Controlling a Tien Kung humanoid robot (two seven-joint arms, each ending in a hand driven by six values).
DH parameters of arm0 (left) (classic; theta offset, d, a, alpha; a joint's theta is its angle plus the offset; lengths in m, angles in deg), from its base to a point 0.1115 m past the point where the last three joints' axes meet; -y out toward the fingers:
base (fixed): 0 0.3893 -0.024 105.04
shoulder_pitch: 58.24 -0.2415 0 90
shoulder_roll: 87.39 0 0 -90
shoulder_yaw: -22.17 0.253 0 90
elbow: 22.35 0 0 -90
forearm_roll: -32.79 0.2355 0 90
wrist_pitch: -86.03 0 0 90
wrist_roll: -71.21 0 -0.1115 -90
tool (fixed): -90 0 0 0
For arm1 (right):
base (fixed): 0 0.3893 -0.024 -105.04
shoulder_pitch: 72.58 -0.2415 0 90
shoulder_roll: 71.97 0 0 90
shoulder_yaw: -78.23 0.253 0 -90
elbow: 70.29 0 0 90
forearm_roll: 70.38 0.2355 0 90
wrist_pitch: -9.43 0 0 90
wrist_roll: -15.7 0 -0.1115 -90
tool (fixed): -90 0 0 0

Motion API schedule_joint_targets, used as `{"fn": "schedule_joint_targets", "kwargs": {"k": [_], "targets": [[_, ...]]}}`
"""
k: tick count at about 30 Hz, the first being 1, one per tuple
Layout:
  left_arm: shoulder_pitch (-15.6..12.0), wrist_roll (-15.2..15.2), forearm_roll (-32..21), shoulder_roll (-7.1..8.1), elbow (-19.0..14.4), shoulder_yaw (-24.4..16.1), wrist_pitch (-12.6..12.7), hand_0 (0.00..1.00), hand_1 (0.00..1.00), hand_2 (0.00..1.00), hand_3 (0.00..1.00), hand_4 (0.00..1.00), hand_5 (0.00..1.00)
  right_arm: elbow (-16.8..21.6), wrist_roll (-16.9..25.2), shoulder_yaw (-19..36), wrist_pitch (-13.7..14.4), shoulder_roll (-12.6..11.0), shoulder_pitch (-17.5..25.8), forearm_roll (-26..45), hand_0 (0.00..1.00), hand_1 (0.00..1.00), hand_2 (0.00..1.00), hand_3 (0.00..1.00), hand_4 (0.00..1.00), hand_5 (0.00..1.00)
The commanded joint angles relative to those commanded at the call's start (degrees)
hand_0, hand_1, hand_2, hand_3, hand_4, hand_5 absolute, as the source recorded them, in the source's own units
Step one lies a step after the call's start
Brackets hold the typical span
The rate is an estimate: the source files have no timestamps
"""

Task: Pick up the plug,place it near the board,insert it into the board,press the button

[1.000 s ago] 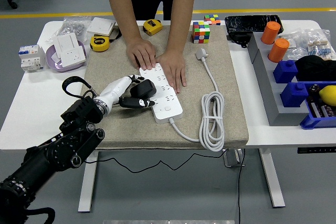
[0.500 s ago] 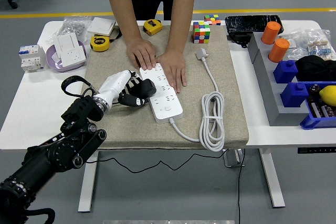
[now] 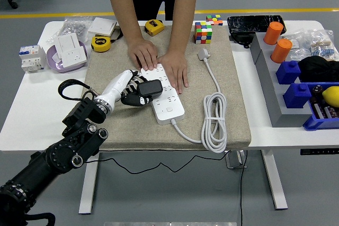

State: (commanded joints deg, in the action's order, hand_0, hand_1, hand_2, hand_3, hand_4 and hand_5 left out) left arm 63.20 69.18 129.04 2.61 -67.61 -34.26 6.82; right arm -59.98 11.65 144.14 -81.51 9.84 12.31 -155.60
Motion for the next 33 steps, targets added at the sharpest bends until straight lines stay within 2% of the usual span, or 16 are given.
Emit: {"fn": "schedule_joint_targets", "kwargs": {"k": [3, 13, 25, 30, 33], "targets": [[0.0, -0.1, -1.6, 0.00, 0.0, -0.2, -0.4, 0.288, 0.340, 0.426, 0.495, 0.720, 0.101, 0.0, 0.0, -0.1, 0.0, 0.0, 0.0, 0.1, 0.804, 0.717, 0.693, 0.607, 0.891, 0.572], [0.0, 0.0, -2.2, 0.00, -0.2, -0.2, -0.9, 0.288, 0.337, 0.409, 0.487, 0.709, 0.115, 0.0, 0.0, 0.1, 0.0, 0.0, -0.2, 0.0, 0.803, 0.717, 0.692, 0.607, 0.890, 0.571], [-0.2, -0.7, -9.2, 0.00, -2.3, -2.7, -2.3, 0.291, 0.342, 0.394, 0.477, 0.699, 0.133, 0.0, 0.0, 0.4, 0.1, 0.1, -0.4, 0.0, 0.803, 0.717, 0.693, 0.607, 0.890, 0.572], [-0.3, -0.6, -8.9, 0.00, -2.1, -4.9, -2.2, 0.293, 0.350, 0.395, 0.476, 0.703, 0.140, 0.0, 0.1, 0.3, 0.1, 0.2, -0.4, 0.3, 0.803, 0.716, 0.693, 0.607, 0.890, 0.572], [0.1, -0.4, -6.7, 0.00, -1.2, -6.7, -2.0, 0.293, 0.350, 0.395, 0.476, 0.703, 0.140, 0.0, 0.0, 0.7, 0.1, 0.2, -0.3, 0.0, 0.803, 0.716, 0.693, 0.607, 0.890, 0.572]]}}
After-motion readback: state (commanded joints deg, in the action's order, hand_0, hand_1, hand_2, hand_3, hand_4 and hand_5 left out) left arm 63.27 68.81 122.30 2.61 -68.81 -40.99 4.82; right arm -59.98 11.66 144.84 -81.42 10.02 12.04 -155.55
